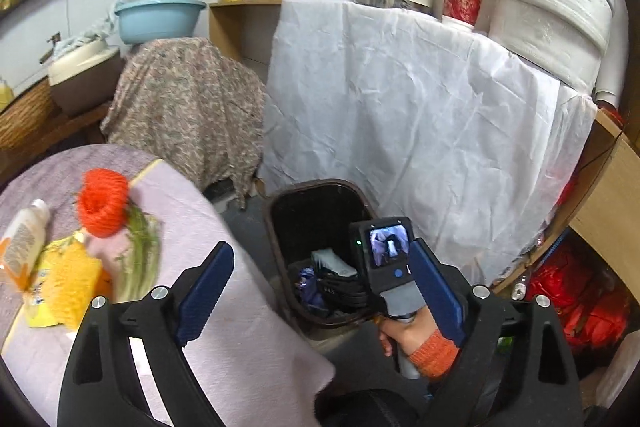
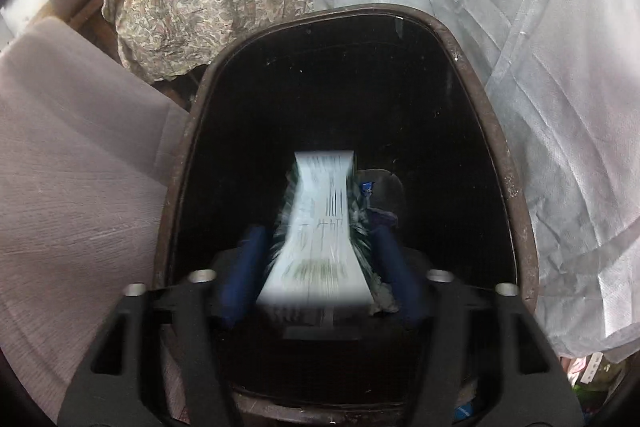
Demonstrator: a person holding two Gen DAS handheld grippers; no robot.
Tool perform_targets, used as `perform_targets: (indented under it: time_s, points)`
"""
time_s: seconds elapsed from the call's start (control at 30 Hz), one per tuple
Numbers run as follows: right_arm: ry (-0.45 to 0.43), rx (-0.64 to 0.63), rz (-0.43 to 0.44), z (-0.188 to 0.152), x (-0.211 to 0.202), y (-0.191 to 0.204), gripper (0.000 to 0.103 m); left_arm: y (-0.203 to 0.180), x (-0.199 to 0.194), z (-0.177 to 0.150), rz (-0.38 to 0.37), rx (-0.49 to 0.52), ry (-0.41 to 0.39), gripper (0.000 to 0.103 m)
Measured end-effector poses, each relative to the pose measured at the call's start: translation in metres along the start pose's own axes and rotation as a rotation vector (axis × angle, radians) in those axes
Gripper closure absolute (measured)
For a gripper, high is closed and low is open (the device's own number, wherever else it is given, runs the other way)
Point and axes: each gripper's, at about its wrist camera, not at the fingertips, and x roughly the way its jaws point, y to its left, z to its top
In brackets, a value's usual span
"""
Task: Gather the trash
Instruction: 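Drop the purple bag into the bin with the left tool while the right tool drops the carton, then move the right tool back to the table and grasp the white tissue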
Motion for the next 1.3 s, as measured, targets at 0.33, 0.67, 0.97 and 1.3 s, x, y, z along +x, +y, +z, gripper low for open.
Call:
perform_targets:
  time_s: [0.33, 0.67, 0.97, 1.3]
  points:
    - [-0.122, -0.098, -0.005, -0.013, -0.067, 0.034, 0.031, 0.034, -0.026, -0.009, 0.019, -0.068, -0.024, 0.014]
    - [-0.341, -0.152, 0.081, -0.031, -0.198, 0.064, 0.014, 0.079, -0.08, -0.036, 0.107, -0.086, -0.096, 0.006]
    - [-0.413, -0.263, 0.251, -0.055, -0.258, 0.117, 0.011, 0.138, -0.119, -0.074, 0.283, -0.182, -0.123, 0.006]
    - [-0.354, -0.45, 0.331, -0.087, -0.258, 0.192, 0.01, 0.184, -0.145, -0.112, 0.439, -0.234, -0.111, 0.006]
